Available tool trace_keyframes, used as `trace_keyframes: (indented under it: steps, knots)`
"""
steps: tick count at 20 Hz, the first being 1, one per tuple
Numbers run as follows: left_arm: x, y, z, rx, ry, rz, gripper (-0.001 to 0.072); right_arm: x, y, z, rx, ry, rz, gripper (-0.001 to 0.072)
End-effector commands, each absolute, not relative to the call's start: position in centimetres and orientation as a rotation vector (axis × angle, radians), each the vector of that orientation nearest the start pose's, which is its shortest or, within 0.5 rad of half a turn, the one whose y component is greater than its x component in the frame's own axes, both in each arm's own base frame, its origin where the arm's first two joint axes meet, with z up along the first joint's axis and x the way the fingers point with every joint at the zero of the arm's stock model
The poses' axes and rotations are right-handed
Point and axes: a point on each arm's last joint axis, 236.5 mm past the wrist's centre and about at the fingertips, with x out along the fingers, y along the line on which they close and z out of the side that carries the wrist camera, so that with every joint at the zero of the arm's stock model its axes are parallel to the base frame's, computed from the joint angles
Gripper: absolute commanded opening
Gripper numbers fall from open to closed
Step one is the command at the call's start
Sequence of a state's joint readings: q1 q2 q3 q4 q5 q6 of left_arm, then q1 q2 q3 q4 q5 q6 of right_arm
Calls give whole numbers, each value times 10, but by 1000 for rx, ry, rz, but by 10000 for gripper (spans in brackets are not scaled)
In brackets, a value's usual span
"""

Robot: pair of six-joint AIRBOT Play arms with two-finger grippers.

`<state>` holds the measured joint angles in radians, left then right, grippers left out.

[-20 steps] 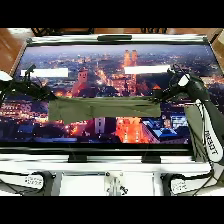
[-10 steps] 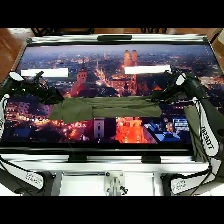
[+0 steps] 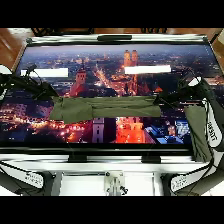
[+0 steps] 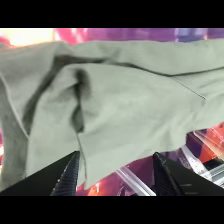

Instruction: Fold the shirts.

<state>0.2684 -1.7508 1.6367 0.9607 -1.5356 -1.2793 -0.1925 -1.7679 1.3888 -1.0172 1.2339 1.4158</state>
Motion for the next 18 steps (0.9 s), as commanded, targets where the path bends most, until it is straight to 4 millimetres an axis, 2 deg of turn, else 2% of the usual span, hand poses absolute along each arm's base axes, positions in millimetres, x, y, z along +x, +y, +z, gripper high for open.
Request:
trace_keyframes:
  steps: [1, 4, 5, 8, 9, 10, 13, 14, 16, 18]
  knots:
    - [441, -29, 27, -476, 1369, -495, 543, 436, 57, -104, 649, 1509, 271, 626]
    - [447, -56, 55, -532, 1297, -584, 543, 441, 79, -107, 618, 1496, 290, 621]
    - [449, -67, 63, -542, 1268, -625, 543, 439, 86, -107, 604, 1504, 302, 522]
    - [456, -96, 79, -571, 1210, -702, 525, 432, 102, -106, 577, 1530, 338, 82]
    - [458, -105, 80, -567, 1202, -712, 519, 430, 106, -100, 578, 1530, 354, 81]
    - [460, -114, 80, -560, 1196, -717, 462, 430, 107, -91, 566, 1517, 373, 81]
    - [465, -157, 80, -522, 1172, -748, 98, 435, 107, -36, 524, 1406, 401, 80]
    - [465, -176, 78, -503, 1169, -769, 34, 435, 108, -12, 515, 1362, 407, 81]
    - [456, -220, 68, -477, 1197, -817, 34, 428, 110, 34, 497, 1285, 422, 81]
    - [437, -263, 52, -437, 1257, -883, 33, 417, 112, 78, 489, 1215, 432, 81]
